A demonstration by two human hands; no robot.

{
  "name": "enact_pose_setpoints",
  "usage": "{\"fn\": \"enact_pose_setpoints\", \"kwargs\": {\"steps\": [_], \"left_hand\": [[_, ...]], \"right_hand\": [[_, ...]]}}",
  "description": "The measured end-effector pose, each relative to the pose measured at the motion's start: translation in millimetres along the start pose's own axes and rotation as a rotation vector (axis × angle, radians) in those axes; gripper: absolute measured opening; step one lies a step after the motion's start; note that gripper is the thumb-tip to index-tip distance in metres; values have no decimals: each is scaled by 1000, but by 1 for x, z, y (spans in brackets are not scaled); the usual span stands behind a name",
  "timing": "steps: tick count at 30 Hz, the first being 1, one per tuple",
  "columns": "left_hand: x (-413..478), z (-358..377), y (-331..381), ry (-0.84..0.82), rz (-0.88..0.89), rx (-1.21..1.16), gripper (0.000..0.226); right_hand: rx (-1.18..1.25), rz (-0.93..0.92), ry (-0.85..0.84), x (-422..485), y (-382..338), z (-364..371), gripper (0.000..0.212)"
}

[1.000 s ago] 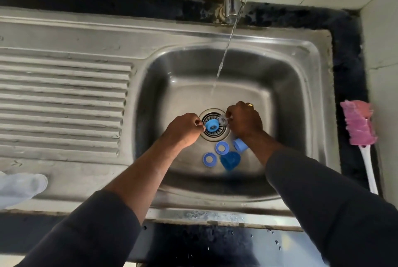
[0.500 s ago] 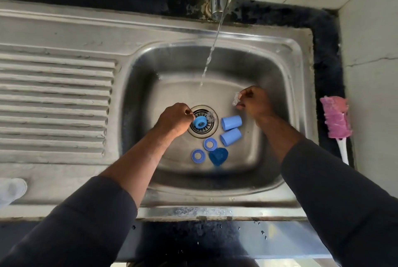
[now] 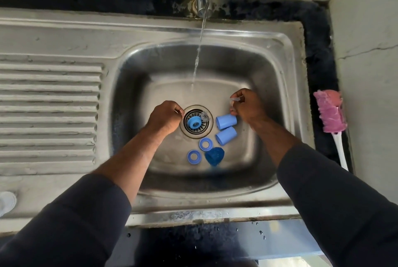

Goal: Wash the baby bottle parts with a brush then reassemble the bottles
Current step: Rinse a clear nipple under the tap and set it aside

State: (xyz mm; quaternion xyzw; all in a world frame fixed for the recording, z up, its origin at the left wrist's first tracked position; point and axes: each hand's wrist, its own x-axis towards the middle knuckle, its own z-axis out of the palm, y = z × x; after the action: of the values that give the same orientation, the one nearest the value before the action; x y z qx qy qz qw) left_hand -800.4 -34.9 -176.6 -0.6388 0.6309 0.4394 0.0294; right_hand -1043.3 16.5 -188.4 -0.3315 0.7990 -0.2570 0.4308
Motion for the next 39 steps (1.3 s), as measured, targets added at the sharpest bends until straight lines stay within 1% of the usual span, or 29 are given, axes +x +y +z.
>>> {"fn": "enact_pose_setpoints", "kwargs": {"steps": [2, 5, 9, 12, 14, 16, 18, 20, 21, 22, 24, 25, 27, 31, 34, 37, 39], "left_hand": [[1, 4, -1, 5, 6, 15, 21], [3, 12, 3, -7, 11, -5, 15], [5, 31, 15, -82, -12, -48, 11], [0, 48, 31, -185, -32, -174, 12], [-6, 62, 44, -257, -65, -306, 17], [-14, 74, 56, -305, -92, -360, 22], [-19, 83, 62, -331, -52, -330, 28], [-22, 87, 61, -344, 46, -227, 27], [-22, 86, 57, -328, 83, -155, 27], [-21, 84, 52, -278, 100, -68, 26], [-13, 77, 35, -101, 91, 91, 25], [-8, 73, 26, -16, 67, 130, 25], [3, 67, 11, 71, 50, 137, 26], [17, 70, 2, 22, 150, 184, 28], [18, 78, 0, -28, 210, 226, 31], [18, 77, -4, -27, 212, 240, 33], [22, 69, -9, -2, 195, 191, 32]], "right_hand": [[-11, -8, 5, -2, 2, 1, 34], [-163, -54, 0, -5, 5, -2, 26], [-316, -81, 13, -6, 10, -7, 13], [-407, -56, -32, -8, 14, -6, 14], [-419, -29, -32, -12, 16, -3, 14], [-417, 0, -31, -15, 17, -2, 15], [-453, 16, -42, -17, 19, -4, 15], [-511, 26, -49, -22, 22, -7, 13], [-541, 20, -51, -24, 23, -9, 13], [-563, -3, -47, -26, 23, -10, 12], [-592, -80, -9, -30, 22, -10, 5], [-588, -121, 15, -30, 20, -9, 2], [-539, -164, 42, -31, 15, -5, 5], [-371, -105, 34, -33, 12, 5, 20], [-354, -127, 43, -33, 9, 12, 21], [-326, -137, 66, -33, 3, 12, 24], [-301, -122, 52, -32, 1, 12, 26]]}}
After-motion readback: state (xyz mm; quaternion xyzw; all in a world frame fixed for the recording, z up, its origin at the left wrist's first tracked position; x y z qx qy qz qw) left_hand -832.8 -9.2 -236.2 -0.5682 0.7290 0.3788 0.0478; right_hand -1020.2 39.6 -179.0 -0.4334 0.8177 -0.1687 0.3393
